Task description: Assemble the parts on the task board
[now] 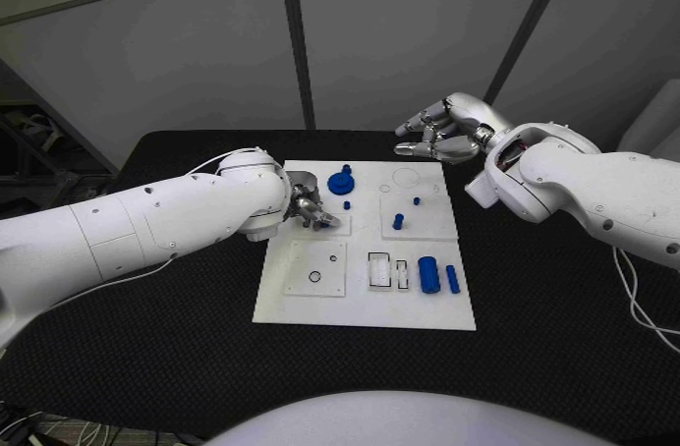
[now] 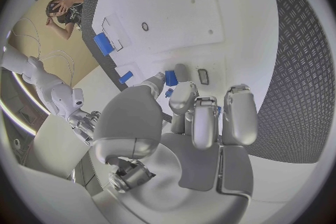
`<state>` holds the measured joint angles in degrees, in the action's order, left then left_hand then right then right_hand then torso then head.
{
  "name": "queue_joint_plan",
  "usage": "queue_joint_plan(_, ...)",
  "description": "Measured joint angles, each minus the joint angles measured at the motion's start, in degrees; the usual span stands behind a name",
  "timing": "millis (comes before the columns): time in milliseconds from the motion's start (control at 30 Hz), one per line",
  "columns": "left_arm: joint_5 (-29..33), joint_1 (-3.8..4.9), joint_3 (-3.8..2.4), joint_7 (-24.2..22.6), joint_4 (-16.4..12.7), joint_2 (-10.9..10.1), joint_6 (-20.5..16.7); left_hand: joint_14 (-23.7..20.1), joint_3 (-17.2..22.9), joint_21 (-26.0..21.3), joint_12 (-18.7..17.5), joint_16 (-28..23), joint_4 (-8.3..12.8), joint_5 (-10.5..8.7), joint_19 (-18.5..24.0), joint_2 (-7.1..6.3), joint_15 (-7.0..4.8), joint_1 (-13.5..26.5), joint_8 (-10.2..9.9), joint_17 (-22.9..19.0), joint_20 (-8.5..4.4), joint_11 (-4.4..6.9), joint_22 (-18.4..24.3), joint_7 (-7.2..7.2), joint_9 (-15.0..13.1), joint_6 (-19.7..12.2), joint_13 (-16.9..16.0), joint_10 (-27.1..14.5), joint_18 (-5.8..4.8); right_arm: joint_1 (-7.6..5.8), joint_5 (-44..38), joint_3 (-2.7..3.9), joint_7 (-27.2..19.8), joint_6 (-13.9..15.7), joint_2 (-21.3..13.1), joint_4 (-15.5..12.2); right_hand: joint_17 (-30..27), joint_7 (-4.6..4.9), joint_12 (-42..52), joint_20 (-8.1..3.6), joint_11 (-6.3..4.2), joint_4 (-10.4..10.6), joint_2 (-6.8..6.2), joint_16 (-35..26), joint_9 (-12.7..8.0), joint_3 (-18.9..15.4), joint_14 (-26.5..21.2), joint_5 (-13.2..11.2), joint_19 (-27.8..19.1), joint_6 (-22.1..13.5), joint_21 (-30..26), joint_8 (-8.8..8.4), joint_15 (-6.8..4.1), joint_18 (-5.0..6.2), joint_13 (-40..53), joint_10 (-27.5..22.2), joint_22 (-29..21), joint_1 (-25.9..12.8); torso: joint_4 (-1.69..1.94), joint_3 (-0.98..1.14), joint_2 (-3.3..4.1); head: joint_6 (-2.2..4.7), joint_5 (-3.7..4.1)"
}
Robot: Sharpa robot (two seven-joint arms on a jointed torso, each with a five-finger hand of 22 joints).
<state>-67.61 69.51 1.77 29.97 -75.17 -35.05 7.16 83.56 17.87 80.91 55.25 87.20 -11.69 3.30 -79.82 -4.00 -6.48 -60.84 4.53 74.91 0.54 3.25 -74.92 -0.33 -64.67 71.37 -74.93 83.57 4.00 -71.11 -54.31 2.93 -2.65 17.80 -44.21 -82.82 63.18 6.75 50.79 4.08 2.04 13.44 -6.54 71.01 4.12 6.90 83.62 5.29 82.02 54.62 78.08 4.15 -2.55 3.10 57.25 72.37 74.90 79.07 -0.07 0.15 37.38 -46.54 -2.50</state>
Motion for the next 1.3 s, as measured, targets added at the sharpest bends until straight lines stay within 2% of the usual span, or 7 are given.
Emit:
queue_joint_plan(300, 0.17, -0.11, -0.15, -0.07, -0.05, -0.22, -0.22, 0.0, -0.62, 0.0, 0.0, 0.0, -0.95, 0.0, -0.03, 0.0, 0.0, 0.0, -0.01, 0.0, -0.03, 0.22, 0.01, 0.21, -0.12, 0.2, 0.0, 0.2, 0.0, 0.0, 0.0, 0.0, 0.0, 0.0, -0.01, 0.04, 0.0, 0.0, 0.0, 0.0, 0.0, 0.0, 0.0, 0.0, 0.0, 0.0, 0.0, 0.0, 0.0, 0.0, 0.0, 0.0, 0.0, 0.01, 0.0, 0.0, 0.0, 0.0, 0.04, 0.0, 0.02, -0.02, 0.01)
queue_joint_plan(567, 0.17, -0.2, -1.37, 0.07, -0.07, -0.55, -0.22, 0.0, -1.19, 0.0, 0.0, 0.0, -1.99, 0.0, -0.22, -0.3, 0.0, -0.33, -0.01, 0.0, -0.22, 0.22, 0.01, 0.21, -0.17, 0.2, 0.01, 0.2, 0.0, 0.0, 0.0, 0.0, 0.0, -0.01, -0.01, 0.04, 0.0, 0.0, 0.0, 0.0, 0.0, 0.0, 0.0, 0.01, 0.0, 0.0, 0.0, 0.0, 0.0, 0.0, 0.0, 0.0, 0.0, 0.0, 0.01, 0.0, 0.0, 0.01, 0.07, -0.01, 0.03, -0.1, -0.16)
queue_joint_plan(933, 0.08, -0.23, -2.31, 0.41, -0.17, -0.84, -0.19, 0.0, -1.44, 0.0, 0.0, 0.0, -2.55, 0.0, -0.22, -0.3, 0.01, -0.33, -0.22, 0.0, -0.22, 0.21, 0.01, 0.22, -0.22, 0.2, 0.01, 0.2, 0.0, 0.01, 0.0, 0.0, 0.01, -0.01, 0.0, 0.08, 0.0, 0.0, 0.0, 0.0, 0.0, 0.15, -0.23, 0.01, 0.0, -0.15, 0.0, 0.0, 0.0, 0.0, 0.0, 0.0, 0.0, 0.0, 0.01, 0.0, 0.0, -0.22, 0.05, -0.01, 0.0, -0.1, -0.32)
queue_joint_plan(1300, 0.1, -0.23, -2.52, 0.65, -0.03, -0.83, 0.13, 0.0, -2.08, -0.22, 0.22, 0.0, -3.19, -0.22, -0.22, -1.05, 0.01, -1.08, -0.22, 0.0, -0.21, 0.21, 0.02, 0.22, -0.29, 0.19, 0.02, 0.19, 0.01, 0.0, -0.01, 0.0, 0.06, -0.02, -0.11, 0.03, 0.01, 0.0, 0.0, 0.0, 0.0, 0.15, 0.0, 0.02, 0.0, -0.15, 0.0, 0.0, 0.0, 0.0, 0.0, 0.0, 0.0, 0.0, 0.02, 0.0, 0.0, -0.46, -0.02, 0.03, 0.0, -0.11, -0.35)
